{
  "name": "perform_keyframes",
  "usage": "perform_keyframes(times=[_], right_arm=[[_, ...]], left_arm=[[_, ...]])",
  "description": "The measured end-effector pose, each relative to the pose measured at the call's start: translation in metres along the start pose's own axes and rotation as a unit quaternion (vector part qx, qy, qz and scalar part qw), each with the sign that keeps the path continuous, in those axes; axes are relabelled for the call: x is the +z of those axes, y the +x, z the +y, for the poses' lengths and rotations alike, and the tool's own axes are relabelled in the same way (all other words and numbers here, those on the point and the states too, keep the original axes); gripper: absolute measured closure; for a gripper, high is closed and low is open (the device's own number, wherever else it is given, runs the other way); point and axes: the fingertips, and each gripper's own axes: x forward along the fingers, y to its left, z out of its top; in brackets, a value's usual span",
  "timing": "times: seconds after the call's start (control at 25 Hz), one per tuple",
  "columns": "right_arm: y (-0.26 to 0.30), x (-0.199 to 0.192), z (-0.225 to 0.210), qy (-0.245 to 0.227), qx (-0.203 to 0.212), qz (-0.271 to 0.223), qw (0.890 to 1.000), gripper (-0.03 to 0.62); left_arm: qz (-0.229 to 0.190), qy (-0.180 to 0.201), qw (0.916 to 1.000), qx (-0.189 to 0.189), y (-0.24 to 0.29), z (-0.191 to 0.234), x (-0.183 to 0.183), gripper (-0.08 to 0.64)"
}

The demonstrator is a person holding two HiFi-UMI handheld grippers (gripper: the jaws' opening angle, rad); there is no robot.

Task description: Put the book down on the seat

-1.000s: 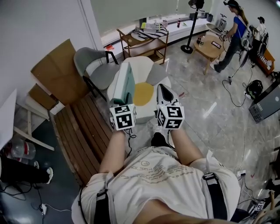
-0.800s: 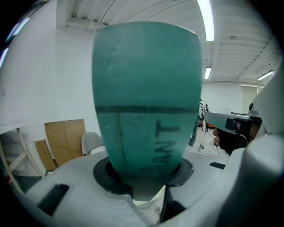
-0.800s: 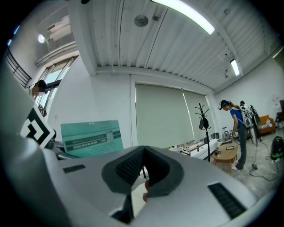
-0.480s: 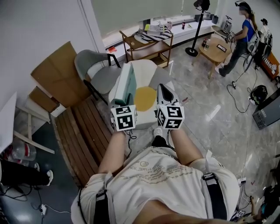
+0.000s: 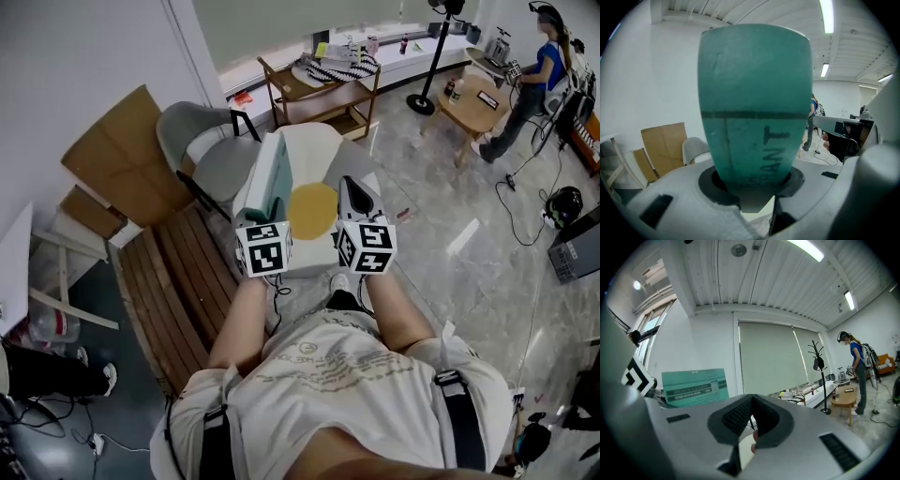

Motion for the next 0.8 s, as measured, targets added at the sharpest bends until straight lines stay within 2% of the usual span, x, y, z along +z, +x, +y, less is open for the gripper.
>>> perform_keyframes(times=[0.2,0.4,0.8], right_arm=[[0.025,-0.003,-0.024,0.003,-0.001,0.01,1.0,0.566],[0.06,0.001,-0.045,0.0,0.001,0.015,1.0,0.566],[0.138,0.015,-0.092,-0.01,0.023,0.021,0.999,0.566]], left_arm=[[0.013,0.003,0.9999,-0.006,0.036,-0.009,0.007,0.399],[0.019,0.01,0.9997,-0.01,0.069,-0.015,0.029,0.399],[0.017,-0.011,0.9998,-0.001,0.149,-0.018,0.069,0.399]])
